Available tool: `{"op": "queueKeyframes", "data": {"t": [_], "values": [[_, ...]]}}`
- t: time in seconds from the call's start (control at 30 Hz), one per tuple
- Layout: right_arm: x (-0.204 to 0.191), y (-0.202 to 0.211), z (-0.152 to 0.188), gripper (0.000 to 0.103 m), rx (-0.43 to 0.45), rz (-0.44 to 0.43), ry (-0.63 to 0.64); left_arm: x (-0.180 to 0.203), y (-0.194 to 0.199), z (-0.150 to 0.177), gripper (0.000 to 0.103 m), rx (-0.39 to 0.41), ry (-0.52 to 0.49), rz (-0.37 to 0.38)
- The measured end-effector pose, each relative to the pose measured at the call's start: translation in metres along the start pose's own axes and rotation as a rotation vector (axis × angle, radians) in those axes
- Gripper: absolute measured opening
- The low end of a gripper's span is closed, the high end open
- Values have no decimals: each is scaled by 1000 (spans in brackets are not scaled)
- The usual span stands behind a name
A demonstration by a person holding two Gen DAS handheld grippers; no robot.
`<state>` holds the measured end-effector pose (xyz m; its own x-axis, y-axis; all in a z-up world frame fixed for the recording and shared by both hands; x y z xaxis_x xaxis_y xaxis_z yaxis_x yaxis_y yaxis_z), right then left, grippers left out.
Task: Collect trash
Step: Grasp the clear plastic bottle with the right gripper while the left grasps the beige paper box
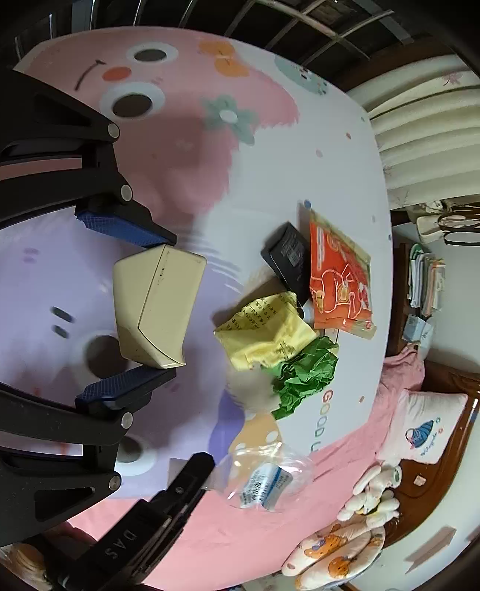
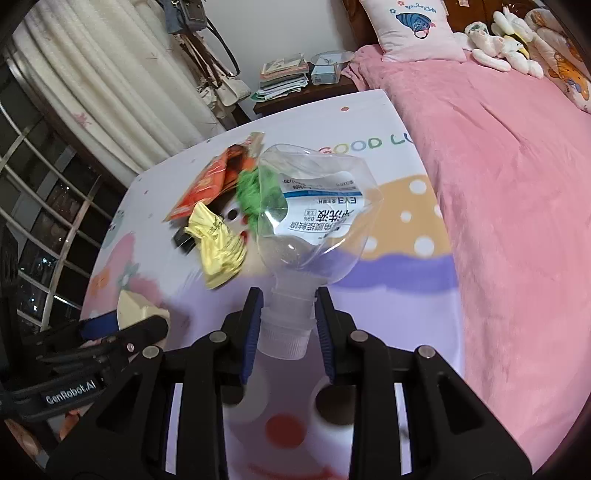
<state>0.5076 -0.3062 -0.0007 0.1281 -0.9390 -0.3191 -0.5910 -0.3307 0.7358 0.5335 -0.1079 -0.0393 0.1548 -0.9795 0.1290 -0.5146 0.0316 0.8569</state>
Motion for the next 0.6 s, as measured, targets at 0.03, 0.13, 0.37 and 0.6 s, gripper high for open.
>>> {"op": "queueKeyframes", "data": {"t": [0.03,0.13,0.37,0.6], "values": [[-7,10,7,25,7,2,3,-6,12,5,63,7,-5,6],[-28,36,25,25,31,13,3,-22,49,22,63,31,-21,30],[-85,108,89,25,106,47,-46,-60,129,74,63,86,-109,91],[-141,175,167,25,165,90,-82,-106,189,148,63,99,-217,150]]}}
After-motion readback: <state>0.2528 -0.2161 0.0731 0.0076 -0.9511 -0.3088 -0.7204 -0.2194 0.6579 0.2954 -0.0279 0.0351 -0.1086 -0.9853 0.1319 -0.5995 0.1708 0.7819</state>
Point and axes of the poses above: each gripper's, at about its wrist camera, not at the fingertips, and y roughly against the way its jaws point, x to its right, z to its underside, the point moved 3 cm from there along -y, roughly the way its jaws point, and after that the axes turned 9 degrees about x, right-handed, at the moved point
